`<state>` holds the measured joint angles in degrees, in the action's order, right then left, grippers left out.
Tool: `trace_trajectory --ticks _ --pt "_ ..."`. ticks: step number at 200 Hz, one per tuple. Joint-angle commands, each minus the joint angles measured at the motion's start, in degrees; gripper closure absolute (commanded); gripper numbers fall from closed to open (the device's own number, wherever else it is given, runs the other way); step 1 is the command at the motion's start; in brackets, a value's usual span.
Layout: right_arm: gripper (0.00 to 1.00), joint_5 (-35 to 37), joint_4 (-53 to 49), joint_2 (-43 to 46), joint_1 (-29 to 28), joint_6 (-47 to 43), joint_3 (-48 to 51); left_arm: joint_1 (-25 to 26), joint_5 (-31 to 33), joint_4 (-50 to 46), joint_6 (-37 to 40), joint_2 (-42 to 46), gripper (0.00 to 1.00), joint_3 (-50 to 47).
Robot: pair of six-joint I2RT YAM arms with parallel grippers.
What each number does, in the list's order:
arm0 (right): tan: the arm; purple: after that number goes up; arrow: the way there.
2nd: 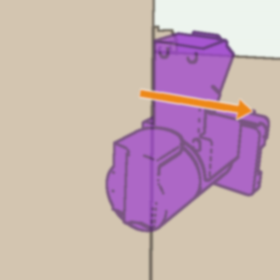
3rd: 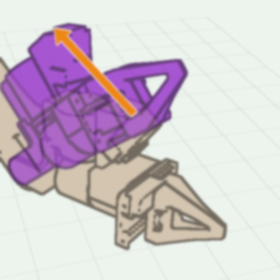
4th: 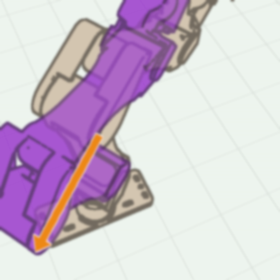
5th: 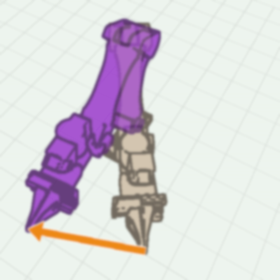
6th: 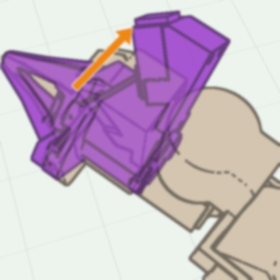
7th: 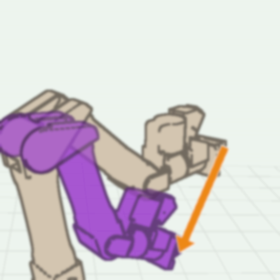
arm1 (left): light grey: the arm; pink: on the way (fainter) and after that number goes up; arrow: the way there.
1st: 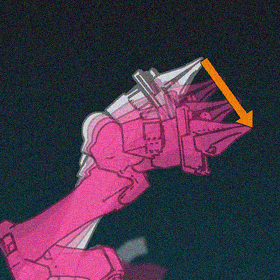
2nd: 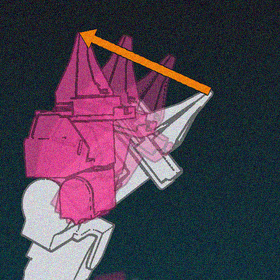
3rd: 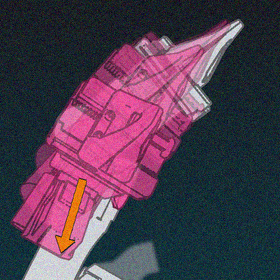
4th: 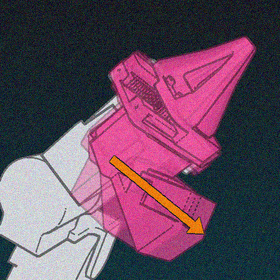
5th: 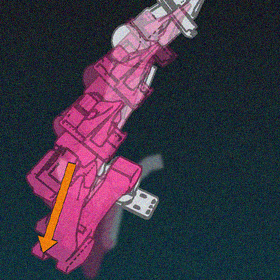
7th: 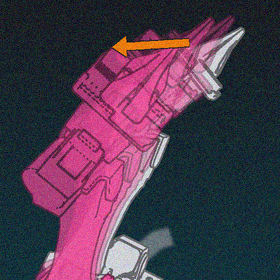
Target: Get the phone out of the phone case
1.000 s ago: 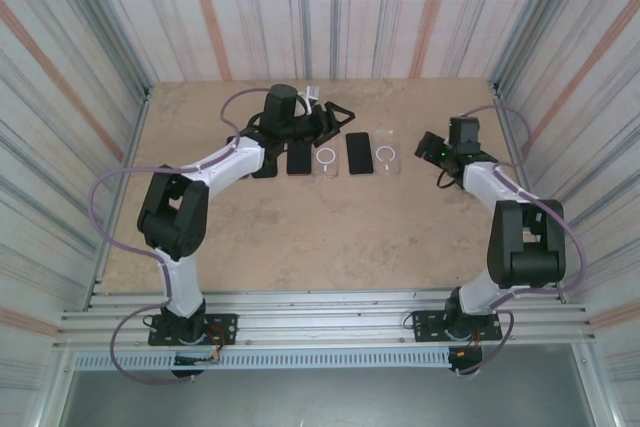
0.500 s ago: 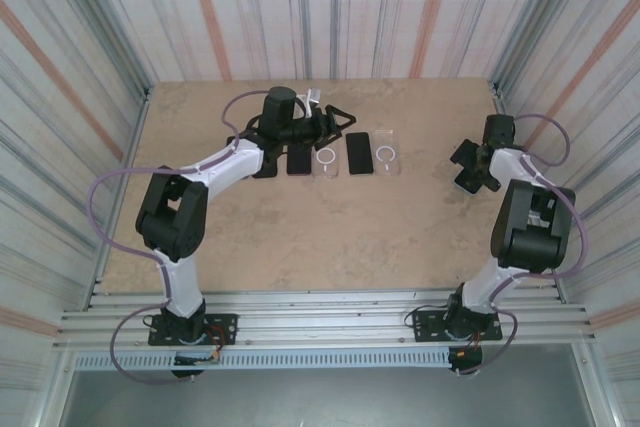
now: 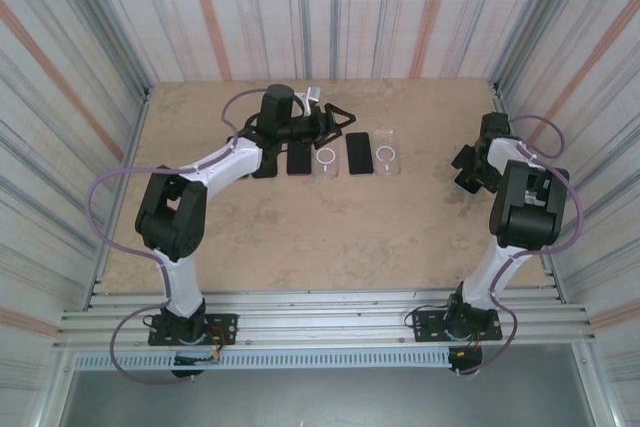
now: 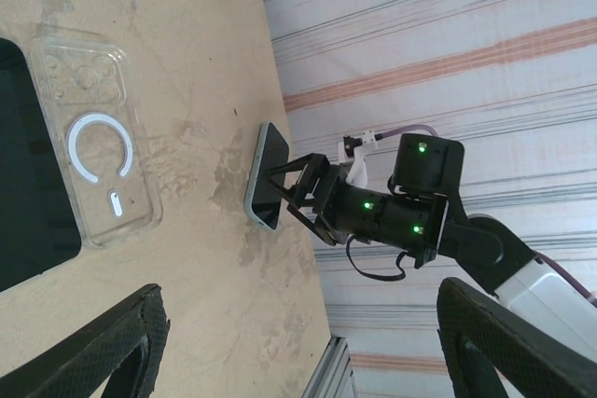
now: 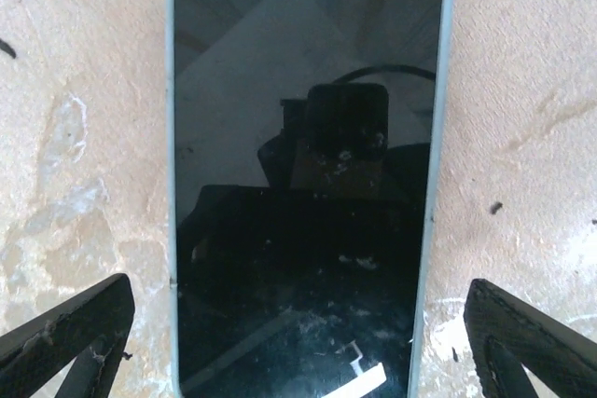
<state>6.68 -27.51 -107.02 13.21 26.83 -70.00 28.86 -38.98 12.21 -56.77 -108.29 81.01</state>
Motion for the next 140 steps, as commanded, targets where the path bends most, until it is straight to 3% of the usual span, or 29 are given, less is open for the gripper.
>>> trace_trajectory --ticks 1,56,75,140 --pt "0.1 0.6 -1.9 -2.6 0.7 2.1 -1.6 -0.8 -1.9 0.4 1.1 2.1 0.22 1.9" --pt "0.12 -0.2 -4.1 -7.1 1.2 1.3 -5.8 -1.5 -2.4 1.8 1.5 1.7 0.22 2.0" --pt "0.19 -0.5 -4.9 -8.0 1.8 1.3 -6.6 -1.4 -2.7 2.8 1.0 1.2 0.22 1.7" --pt "0.17 -6.5 -9.0 -11.3 1.6 1.6 -9.1 -1.6 -2.9 5.8 0.0 1.1 0.22 0.9"
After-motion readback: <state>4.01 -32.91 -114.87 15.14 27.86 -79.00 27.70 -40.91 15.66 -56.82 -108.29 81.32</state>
